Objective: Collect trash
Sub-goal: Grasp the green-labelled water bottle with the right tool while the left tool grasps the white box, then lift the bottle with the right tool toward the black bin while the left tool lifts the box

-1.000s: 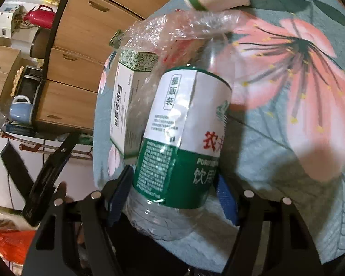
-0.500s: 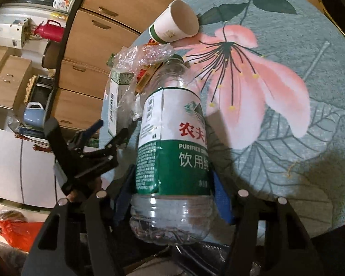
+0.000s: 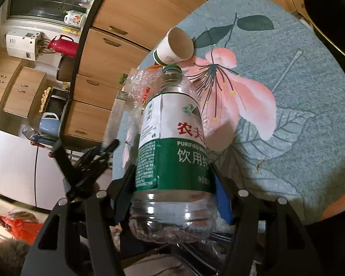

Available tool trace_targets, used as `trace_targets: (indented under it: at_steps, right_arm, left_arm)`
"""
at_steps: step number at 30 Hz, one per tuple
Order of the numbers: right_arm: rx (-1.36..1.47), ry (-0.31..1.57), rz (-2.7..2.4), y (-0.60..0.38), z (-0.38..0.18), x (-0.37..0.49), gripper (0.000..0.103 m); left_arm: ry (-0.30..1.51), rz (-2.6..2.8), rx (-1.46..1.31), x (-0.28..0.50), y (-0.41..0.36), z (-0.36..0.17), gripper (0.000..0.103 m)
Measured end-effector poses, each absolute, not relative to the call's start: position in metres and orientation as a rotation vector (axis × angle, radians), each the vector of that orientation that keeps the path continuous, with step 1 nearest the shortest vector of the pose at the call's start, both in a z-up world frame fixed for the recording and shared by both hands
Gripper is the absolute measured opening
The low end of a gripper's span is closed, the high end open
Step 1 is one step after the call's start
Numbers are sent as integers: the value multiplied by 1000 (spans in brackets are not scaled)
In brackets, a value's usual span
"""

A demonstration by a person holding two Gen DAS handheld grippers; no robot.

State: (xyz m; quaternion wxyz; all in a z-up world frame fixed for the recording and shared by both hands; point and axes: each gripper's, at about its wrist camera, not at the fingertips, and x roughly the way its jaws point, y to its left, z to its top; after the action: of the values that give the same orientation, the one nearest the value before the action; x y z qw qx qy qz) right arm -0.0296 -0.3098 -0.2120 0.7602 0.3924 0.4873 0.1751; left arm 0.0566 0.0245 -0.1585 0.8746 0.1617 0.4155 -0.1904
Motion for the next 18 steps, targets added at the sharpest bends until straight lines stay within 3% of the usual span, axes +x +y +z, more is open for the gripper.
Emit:
trace_targets:
  at_steps: [13,18]
  right_arm:
    - [929,1024,293,-370,-211,-65,62]
    - [937,916,188,-422,-191,-79,62]
  left_arm:
    - [766,-534,186,49,25,-112,48]
    - [737,-566,195,45,12,-99,48]
